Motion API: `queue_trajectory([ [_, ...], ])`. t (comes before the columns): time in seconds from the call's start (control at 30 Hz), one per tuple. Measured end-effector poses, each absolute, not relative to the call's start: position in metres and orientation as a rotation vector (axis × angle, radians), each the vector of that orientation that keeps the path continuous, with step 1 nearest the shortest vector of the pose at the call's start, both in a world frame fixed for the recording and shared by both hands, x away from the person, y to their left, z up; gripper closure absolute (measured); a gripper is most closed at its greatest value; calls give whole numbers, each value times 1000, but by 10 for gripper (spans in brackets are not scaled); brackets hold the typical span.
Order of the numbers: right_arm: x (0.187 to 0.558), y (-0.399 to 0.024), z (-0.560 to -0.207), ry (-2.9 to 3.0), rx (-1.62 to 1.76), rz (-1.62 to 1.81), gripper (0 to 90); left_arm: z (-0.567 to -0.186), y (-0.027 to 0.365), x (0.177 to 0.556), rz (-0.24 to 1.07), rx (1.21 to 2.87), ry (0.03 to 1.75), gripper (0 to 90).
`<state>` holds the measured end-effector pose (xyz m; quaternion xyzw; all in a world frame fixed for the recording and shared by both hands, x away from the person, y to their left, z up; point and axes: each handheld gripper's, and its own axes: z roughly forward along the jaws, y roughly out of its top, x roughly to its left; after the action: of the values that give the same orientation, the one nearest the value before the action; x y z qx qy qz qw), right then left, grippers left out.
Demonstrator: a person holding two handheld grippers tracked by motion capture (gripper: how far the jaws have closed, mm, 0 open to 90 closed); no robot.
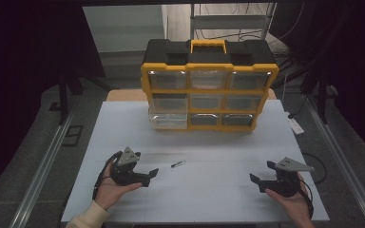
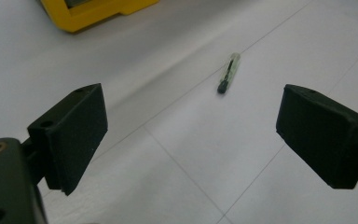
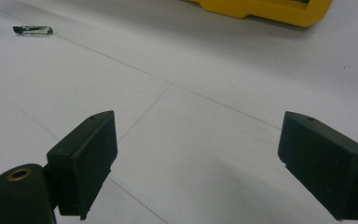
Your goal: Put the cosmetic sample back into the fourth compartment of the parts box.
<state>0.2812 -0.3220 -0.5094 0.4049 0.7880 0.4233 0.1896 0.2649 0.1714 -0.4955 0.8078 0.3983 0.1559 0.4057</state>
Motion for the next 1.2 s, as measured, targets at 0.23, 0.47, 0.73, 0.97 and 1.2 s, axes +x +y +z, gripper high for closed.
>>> queue_trajectory([
  [0.23,282,-322,-510,2216,1145,1199,124,-491,162,267,389,2060,972,101],
  [0.47,281,-322,-510,2217,1142,1194,124,-484,154,270,394,2077,931,109],
  [0.73,282,-322,-510,2217,1144,1187,124,-479,146,276,393,2093,905,112],
  [0.97,282,-323,-510,2217,1147,1186,124,-478,140,280,391,2112,885,111],
  [1.2,282,-323,-510,2217,1148,1185,124,-474,133,288,376,2133,857,112],
])
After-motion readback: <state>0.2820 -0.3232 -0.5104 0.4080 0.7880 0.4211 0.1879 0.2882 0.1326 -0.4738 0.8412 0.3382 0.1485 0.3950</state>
